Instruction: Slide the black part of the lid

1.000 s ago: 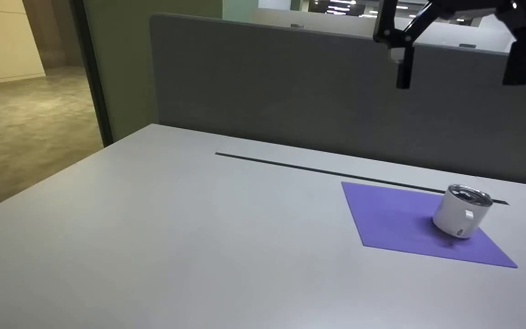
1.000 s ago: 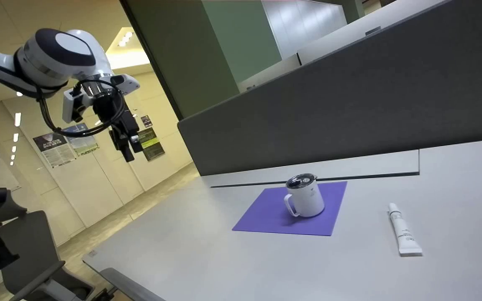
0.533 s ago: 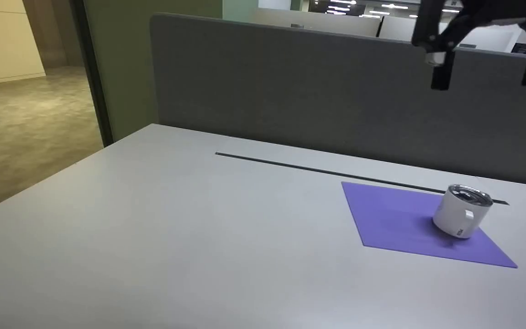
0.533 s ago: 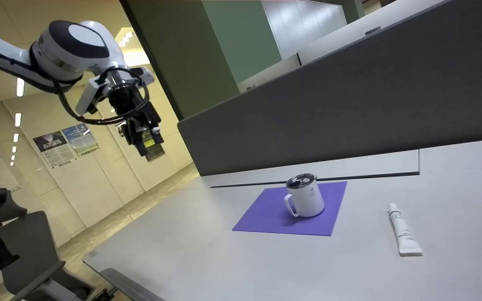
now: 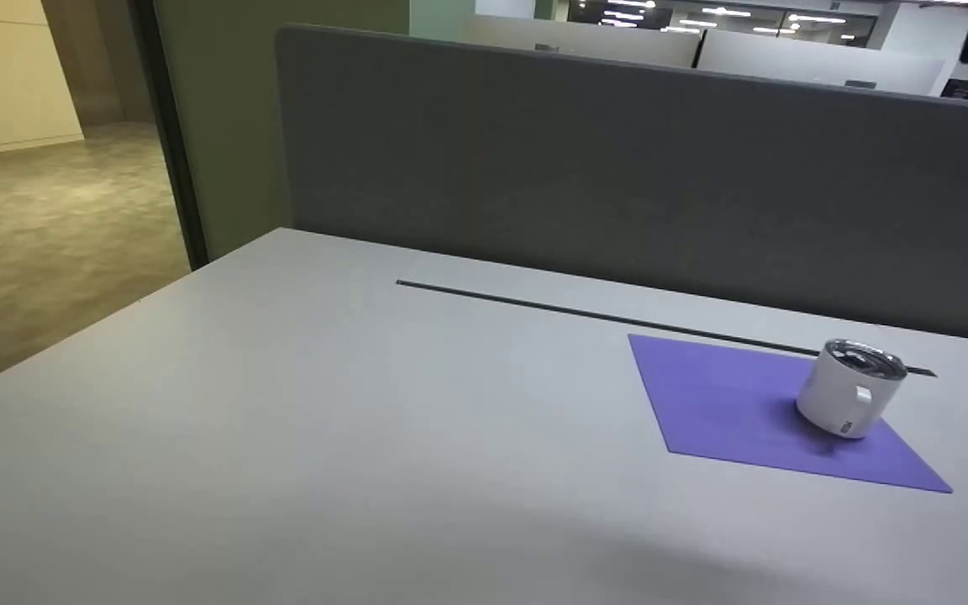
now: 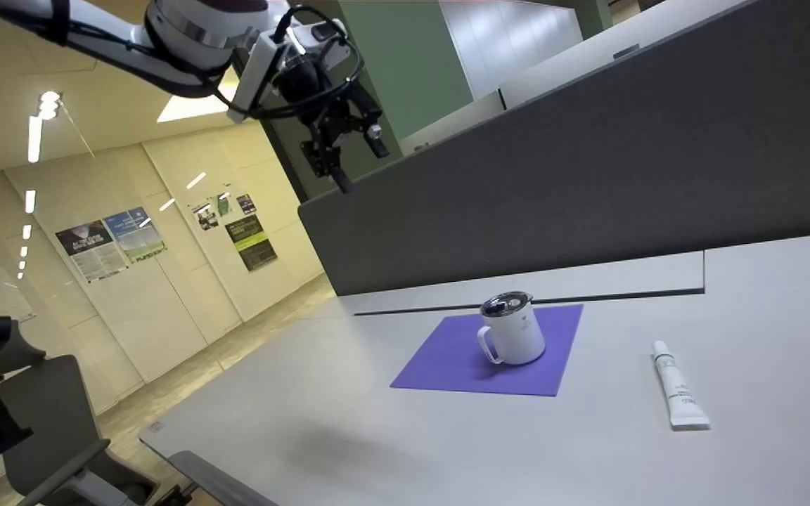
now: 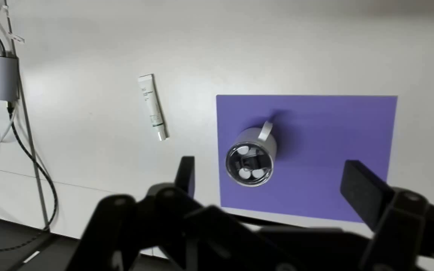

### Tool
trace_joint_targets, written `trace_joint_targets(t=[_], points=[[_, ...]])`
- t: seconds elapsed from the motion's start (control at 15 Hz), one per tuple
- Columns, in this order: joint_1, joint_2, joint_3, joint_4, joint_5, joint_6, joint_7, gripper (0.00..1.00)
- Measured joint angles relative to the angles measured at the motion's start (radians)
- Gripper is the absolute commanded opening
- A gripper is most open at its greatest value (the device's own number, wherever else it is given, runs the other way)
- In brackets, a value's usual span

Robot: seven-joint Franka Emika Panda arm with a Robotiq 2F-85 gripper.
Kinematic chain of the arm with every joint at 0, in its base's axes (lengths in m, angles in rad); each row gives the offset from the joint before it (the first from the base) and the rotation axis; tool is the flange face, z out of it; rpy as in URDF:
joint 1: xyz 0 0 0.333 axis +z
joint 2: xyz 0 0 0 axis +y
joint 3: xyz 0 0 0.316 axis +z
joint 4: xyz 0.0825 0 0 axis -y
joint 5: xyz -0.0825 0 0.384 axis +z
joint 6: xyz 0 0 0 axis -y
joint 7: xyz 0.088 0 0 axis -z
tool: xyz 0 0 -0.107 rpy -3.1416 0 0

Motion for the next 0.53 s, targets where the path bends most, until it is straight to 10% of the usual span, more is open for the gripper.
trace_joint_targets(t=[0.53], points=[[0.013, 0.02, -0.009, 0.012, 0.001, 0.002, -0.013, 1.0]])
